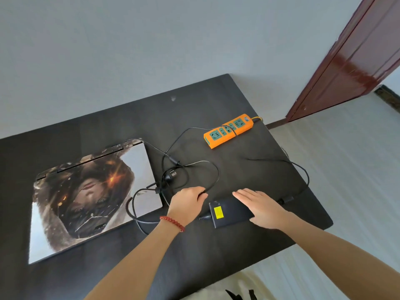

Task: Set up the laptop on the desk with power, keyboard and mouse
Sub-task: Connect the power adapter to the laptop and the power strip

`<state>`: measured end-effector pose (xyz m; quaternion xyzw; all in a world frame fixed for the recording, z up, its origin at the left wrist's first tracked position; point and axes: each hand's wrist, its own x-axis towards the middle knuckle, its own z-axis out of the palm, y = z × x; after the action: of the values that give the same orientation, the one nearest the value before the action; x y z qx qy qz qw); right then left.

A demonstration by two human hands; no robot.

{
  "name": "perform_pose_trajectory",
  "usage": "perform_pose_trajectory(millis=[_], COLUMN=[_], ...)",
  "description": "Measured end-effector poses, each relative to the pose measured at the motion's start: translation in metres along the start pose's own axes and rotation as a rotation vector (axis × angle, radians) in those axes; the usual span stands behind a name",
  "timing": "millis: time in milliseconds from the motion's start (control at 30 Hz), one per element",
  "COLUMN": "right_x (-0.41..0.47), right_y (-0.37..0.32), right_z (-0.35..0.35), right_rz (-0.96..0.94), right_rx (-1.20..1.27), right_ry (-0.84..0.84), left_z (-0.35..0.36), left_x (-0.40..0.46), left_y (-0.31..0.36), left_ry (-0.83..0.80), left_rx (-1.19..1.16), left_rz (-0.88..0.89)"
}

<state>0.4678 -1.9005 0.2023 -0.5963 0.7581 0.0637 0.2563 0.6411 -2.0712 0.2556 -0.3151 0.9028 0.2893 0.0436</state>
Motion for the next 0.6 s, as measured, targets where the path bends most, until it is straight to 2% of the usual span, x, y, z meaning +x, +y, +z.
perform_pose_trajectory(millis=[200,300,400,500,600], right_x=[0.017,0.022,0.035,0.050,0.056], right_y=[0.011,-0.005,-0.025,-0.040,-0.031], right_z=[-0.018,-0.032,-0.057,-0.087,-0.110], right_rz=[-0.008,-0.037,-0.123,-0.222,-0.146], right_rx=[-0.014,0.167,0.239,0.256,0.260], right_ry=[-0.048,0.159,0.357,0.476,0.547], left_z=[0.002,-0.010,-0.031,-0.053,-0.073], left_x=[-0.012,-0.014,-0.011,-0.005,-0.002], left_y=[0.009,0.009,0.017,0.027,0.019], left_ry=[0.080,0.218,0.330,0.409,0.419], left_rx=[0.041,0.018,0.050,0.126,0.121], left_rz=[-0.007,0.009,0.187,0.310,0.207])
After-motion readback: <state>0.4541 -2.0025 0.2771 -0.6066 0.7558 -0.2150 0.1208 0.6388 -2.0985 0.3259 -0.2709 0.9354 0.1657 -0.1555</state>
